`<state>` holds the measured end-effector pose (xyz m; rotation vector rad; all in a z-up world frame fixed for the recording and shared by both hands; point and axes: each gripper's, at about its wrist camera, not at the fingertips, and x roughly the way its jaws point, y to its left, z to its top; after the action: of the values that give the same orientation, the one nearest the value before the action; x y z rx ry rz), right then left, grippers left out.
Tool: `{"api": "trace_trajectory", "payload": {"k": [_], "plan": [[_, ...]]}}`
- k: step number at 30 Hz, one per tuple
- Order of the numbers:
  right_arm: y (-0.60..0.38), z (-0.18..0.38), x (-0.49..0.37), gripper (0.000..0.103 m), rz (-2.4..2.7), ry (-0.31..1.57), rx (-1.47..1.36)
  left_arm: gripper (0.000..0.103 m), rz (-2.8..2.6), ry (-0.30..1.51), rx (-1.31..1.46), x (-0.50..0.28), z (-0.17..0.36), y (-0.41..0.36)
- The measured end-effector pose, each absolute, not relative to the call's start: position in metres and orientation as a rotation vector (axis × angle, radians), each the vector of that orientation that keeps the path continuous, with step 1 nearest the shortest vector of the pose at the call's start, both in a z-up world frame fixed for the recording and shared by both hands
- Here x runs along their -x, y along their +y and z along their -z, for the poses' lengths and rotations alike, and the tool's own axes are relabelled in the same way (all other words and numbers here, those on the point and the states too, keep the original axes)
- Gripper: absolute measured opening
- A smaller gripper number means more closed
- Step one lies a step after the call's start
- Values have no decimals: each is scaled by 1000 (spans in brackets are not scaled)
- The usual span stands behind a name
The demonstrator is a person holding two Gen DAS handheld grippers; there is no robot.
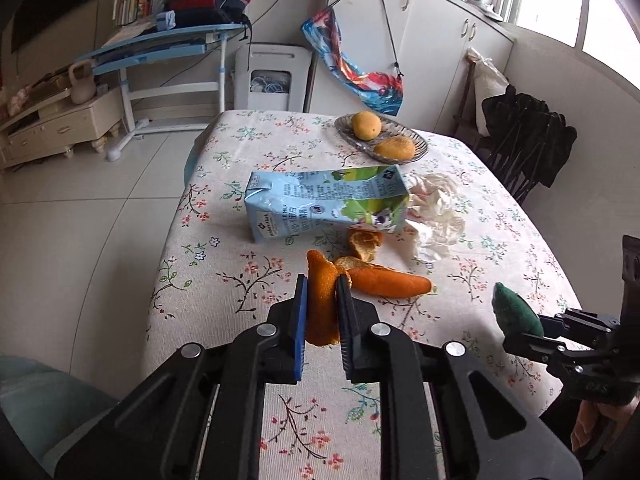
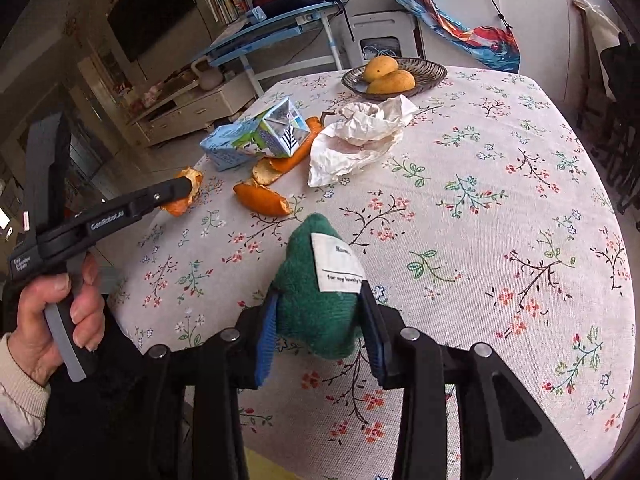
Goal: Collect trash
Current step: 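Carry the green item and orange peel down into the yellow basin and release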
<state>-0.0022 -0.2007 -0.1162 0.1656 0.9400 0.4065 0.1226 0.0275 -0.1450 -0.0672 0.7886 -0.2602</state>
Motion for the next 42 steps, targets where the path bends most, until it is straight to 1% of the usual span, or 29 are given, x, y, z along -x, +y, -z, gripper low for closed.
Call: {"api": "trace_trajectory", "payload": {"k": [15, 24, 33, 42], "plan": [[-202, 97, 25, 38, -491, 825, -266, 14, 219, 702, 10, -65, 130, 19], [-193, 98, 49, 39, -514, 818, -283, 14, 224, 678, -3, -45, 125, 16], [-182, 104, 76, 40, -554, 852, -275, 14, 247, 663, 36, -29, 120, 24], [-156, 115, 111, 41, -605, 945, -173, 14, 257, 663, 61, -12, 121, 27]]}}
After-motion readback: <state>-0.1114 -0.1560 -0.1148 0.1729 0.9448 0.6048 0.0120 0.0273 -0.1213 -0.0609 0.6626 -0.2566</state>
